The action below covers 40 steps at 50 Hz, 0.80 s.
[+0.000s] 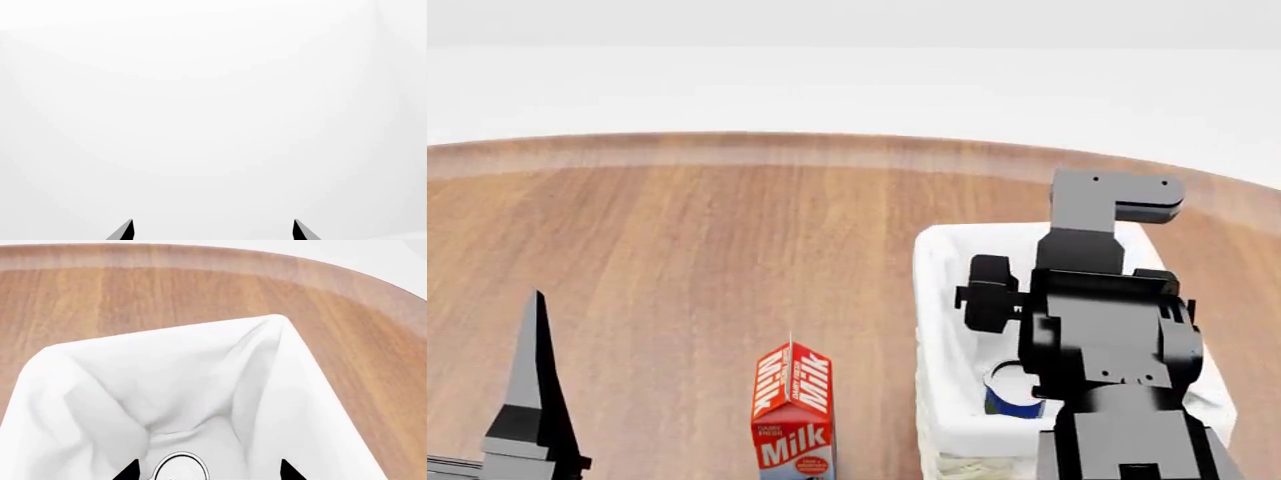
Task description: Pick up the alphabet soup and the tomato sauce, and put them in the basket.
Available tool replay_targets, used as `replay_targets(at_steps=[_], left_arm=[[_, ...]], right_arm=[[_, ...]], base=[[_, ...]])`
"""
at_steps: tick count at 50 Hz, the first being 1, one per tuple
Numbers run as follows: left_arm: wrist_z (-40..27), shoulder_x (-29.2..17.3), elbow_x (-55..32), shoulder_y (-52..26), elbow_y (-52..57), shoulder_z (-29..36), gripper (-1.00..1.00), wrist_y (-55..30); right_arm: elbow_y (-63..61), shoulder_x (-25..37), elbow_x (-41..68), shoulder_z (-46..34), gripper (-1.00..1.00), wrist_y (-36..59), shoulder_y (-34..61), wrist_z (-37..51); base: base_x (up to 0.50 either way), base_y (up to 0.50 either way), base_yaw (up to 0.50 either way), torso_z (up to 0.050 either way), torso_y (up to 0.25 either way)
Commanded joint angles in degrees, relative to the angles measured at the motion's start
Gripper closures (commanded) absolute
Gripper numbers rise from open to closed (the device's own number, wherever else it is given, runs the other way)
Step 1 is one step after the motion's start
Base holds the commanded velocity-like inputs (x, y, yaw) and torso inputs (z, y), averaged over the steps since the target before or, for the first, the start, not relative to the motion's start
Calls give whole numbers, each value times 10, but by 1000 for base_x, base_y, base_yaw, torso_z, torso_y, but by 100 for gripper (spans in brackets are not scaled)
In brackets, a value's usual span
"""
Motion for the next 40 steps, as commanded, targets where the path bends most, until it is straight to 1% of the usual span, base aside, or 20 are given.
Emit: replay_targets(at_steps=[1,7,10,13,21,22,25,28,29,31,33,34,35,36,40], left_arm=[[-1,-1,0,2,1,1,-100,1],[-2,-1,-1,1,0,2,-100,1],[-2,-2,-2,-1,1,1,-100,-1],[-2,-2,-2,-1,1,2,-100,0],[-4,-3,-4,-1,2,1,-100,-1],[-4,-3,-3,0,2,1,-100,1],[-4,-3,-3,0,1,1,-100,1],[-4,-3,-3,-1,2,2,-100,1],[-4,-3,-4,-1,2,2,-100,1],[-4,-4,-5,-2,3,1,-100,-1],[-5,-4,-4,-5,4,2,-100,-5],[-5,-4,-6,-6,8,2,-100,-9],[-5,-5,-5,-7,9,3,-100,-10],[-6,-5,-5,-6,11,4,-100,-11],[-6,-5,-4,-6,9,5,-100,-9]], right_arm=[[0,-4,-32,24,-100,1,2,-9],[-7,-5,-39,26,-100,-70,14,-18],[-39,-1,-35,30,-100,-63,19,-20],[-133,6,-27,32,-100,-6,0,-17],[-259,16,-20,13,-100,89,-19,-43],[-291,20,-17,6,-100,110,-28,-55],[-336,26,-9,7,-100,138,-41,-59],[-397,34,2,2,-100,186,-56,-69],[-425,35,22,21,-100,211,-64,-77],[-464,43,16,-6,-100,228,-78,-84],[-496,44,31,10,-100,248,-88,-85],[-523,52,27,-11,-100,266,-94,-90],[-531,51,31,-1,-100,273,-96,-86],[-560,61,36,-19,-100,293,-100,-100],[-616,75,51,-19,-100,335,-106,-108]], base=[[0,0,0,0,0],[0,0,0,0,0],[0,0,0,0,0],[0,0,0,0,0],[0,0,0,0,0],[0,0,0,0,0],[0,0,0,0,0],[0,0,0,0,0],[0,0,0,0,0],[0,0,0,0,0],[0,0,0,0,0],[0,0,0,0,0],[0,0,0,0,0],[0,0,0,0,0],[0,0,0,0,0]])
